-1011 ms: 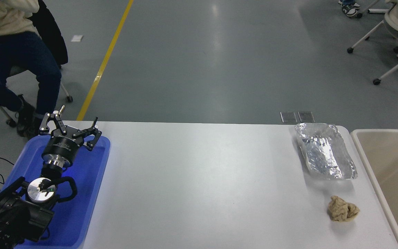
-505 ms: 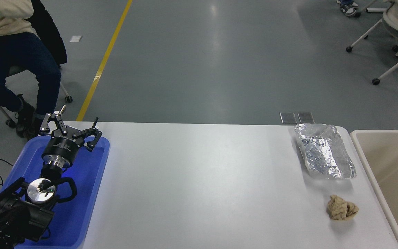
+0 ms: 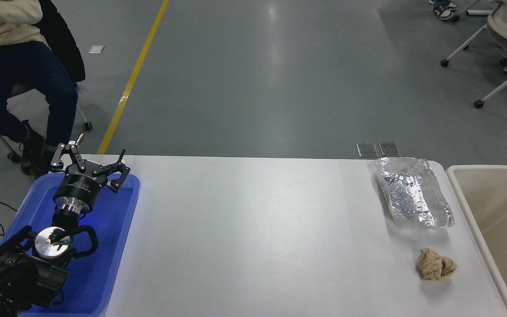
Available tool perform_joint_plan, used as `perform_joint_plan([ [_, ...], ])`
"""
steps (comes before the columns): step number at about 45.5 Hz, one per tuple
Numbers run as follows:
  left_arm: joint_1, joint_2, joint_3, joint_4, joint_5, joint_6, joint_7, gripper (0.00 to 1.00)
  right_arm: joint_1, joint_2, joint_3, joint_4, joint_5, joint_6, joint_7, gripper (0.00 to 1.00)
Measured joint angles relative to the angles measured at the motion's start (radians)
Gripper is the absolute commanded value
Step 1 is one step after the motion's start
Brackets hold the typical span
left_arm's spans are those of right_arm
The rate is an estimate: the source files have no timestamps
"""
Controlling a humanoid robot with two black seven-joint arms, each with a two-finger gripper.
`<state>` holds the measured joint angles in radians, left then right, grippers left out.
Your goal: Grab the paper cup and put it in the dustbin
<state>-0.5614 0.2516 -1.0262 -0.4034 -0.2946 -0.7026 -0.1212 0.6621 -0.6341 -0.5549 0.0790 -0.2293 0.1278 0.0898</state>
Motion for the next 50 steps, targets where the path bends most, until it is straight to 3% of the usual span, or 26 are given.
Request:
perform_joint_plan([
  [6, 0.000, 0.000, 0.000, 0.000, 0.000, 0.000, 0.000, 1.00, -0.017, 0.035, 0.007, -0.002, -0.004, -0.073, -0.033, 0.00],
  [7, 0.000, 0.000, 0.000, 0.000, 0.000, 0.000, 0.000, 1.00, -0.019, 0.039, 0.008, -0.002, -0.005, -0.081, -0.036, 0.05],
  [11, 0.000, 0.000, 0.000, 0.000, 0.000, 0.000, 0.000, 1.00, -0.025, 0.051, 0.010, -0.003, -0.006, -0.107, -0.047, 0.75],
  [13, 0.000, 0.000, 0.000, 0.000, 0.000, 0.000, 0.000, 1.00, -0.027, 0.055, 0.012, -0.004, -0.006, -0.120, -0.051, 0.97],
  [14, 0.000, 0.000, 0.000, 0.000, 0.000, 0.000, 0.000, 1.00, -0.028, 0.056, 0.013, -0.004, -0.006, -0.125, -0.052, 1.00],
  [50, 0.000, 0.000, 0.000, 0.000, 0.000, 0.000, 0.000, 1.00, -0.033, 0.061, 0.022, -0.003, 0.001, -0.216, -0.065, 1.00],
])
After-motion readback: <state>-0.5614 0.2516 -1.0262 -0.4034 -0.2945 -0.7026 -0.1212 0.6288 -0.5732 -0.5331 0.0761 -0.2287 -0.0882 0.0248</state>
